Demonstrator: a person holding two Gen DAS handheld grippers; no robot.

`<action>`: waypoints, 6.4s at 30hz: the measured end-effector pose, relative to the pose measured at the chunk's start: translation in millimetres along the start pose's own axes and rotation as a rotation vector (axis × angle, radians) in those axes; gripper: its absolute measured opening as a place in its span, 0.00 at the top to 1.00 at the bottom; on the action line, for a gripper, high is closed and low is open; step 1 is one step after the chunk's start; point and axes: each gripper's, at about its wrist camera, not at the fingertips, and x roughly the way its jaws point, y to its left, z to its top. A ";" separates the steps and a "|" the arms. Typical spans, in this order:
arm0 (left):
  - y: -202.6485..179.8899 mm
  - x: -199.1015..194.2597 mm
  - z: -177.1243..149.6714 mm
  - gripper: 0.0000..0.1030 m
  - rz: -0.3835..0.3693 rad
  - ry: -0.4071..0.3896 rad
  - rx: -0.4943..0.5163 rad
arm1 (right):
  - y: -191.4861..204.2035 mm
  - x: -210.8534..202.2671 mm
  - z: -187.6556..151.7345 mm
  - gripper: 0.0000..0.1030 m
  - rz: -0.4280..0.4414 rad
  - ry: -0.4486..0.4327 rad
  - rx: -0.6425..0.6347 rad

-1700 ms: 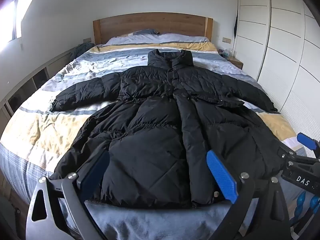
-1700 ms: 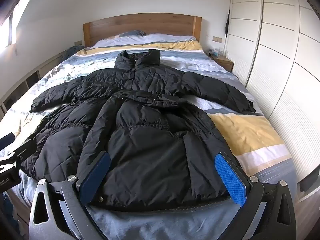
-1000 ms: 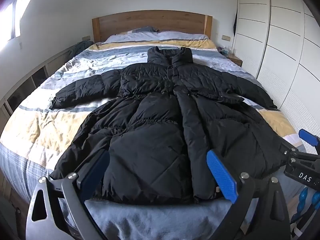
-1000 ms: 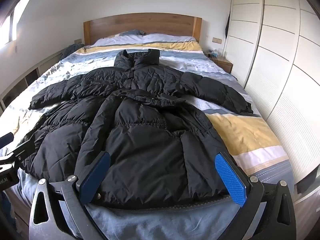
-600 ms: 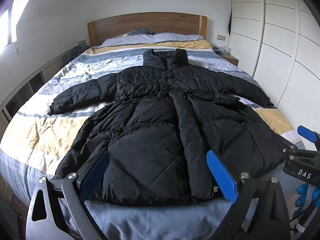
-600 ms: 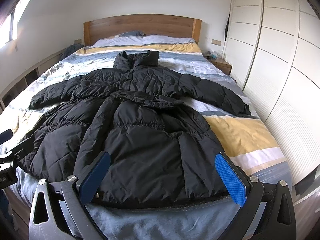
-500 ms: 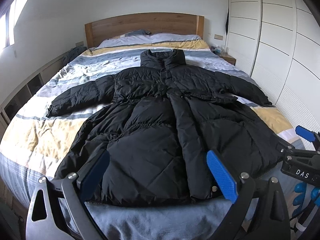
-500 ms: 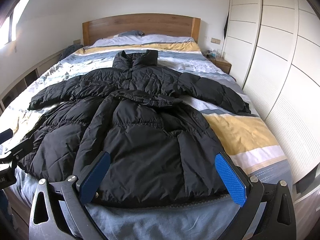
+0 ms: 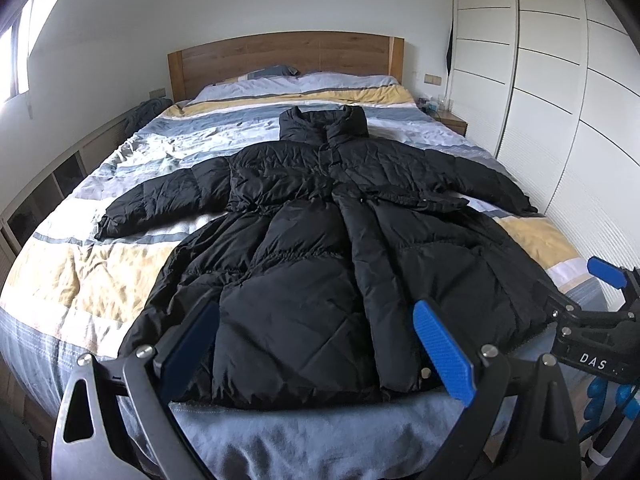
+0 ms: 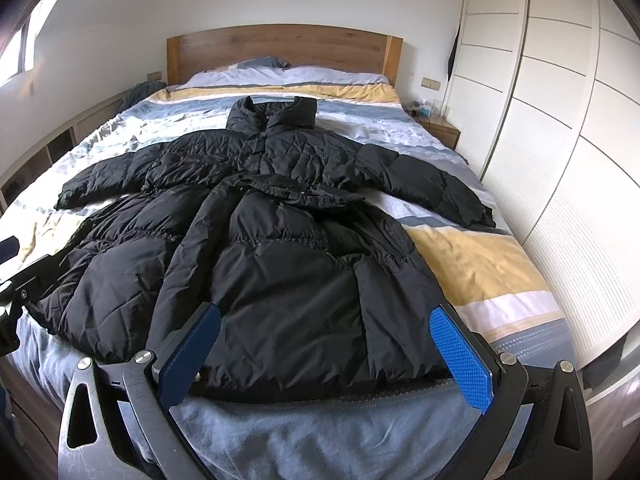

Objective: Fold large clothes

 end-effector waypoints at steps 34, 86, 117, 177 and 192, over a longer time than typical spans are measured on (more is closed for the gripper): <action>20.6 130.4 36.0 0.04 0.019 0.107 0.023 | -130.1 179.8 71.7 0.00 0.096 0.110 0.400; 90.6 197.0 239.0 0.04 0.170 0.281 -0.135 | -254.1 299.9 257.1 0.85 0.362 -0.003 0.850; 257.6 174.9 206.1 0.04 0.241 0.294 -0.364 | 116.8 348.1 230.2 0.74 0.403 0.472 0.120; -26.4 422.6 236.2 0.04 0.043 0.390 -0.209 | -24.4 400.2 264.6 0.43 0.390 0.309 -0.186; -38.3 401.2 214.0 0.04 0.034 0.399 -0.137 | -17.0 390.1 236.8 0.42 0.304 0.392 -0.104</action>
